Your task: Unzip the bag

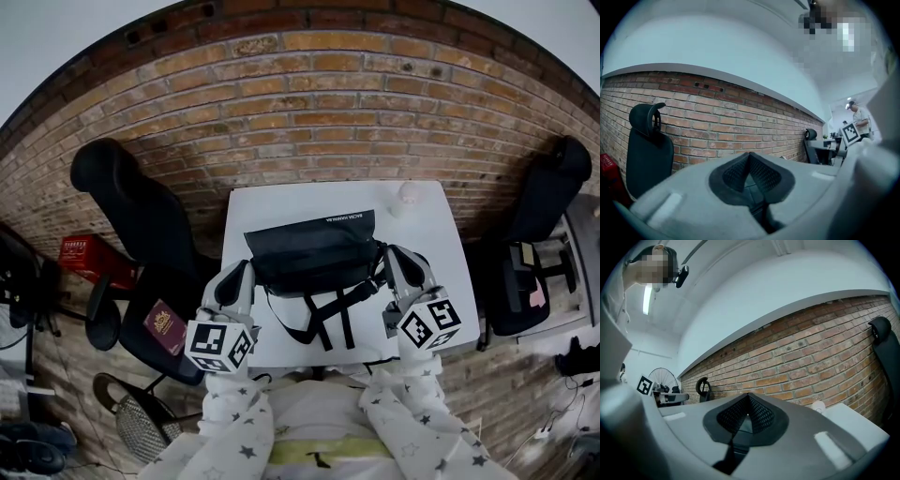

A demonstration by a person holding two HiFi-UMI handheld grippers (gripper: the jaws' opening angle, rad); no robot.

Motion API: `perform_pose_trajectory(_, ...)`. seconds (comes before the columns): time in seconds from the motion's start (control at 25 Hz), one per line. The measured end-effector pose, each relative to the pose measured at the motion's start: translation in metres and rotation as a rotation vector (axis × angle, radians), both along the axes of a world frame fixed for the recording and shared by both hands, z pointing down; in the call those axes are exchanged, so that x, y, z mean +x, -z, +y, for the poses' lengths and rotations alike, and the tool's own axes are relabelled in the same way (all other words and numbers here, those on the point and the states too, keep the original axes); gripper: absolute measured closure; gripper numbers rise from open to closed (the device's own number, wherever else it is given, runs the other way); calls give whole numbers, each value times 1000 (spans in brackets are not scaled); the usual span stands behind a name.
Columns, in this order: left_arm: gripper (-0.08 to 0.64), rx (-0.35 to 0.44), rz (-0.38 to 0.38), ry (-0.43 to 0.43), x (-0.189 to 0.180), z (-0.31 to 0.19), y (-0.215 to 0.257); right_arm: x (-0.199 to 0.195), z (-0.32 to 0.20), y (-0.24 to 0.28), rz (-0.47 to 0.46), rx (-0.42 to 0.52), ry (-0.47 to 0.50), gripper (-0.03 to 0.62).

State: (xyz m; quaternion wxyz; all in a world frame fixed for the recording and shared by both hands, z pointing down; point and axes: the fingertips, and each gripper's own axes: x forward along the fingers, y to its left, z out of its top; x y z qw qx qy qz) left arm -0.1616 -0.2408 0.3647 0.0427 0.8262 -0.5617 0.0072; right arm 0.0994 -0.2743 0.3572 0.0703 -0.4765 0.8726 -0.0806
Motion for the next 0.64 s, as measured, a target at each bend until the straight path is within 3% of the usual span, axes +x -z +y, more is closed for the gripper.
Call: perform_pose_trajectory(0.64, 561, 4, -22, -1, -1, -5, -1, 3, -6, 0, 4, 10, -19, 586)
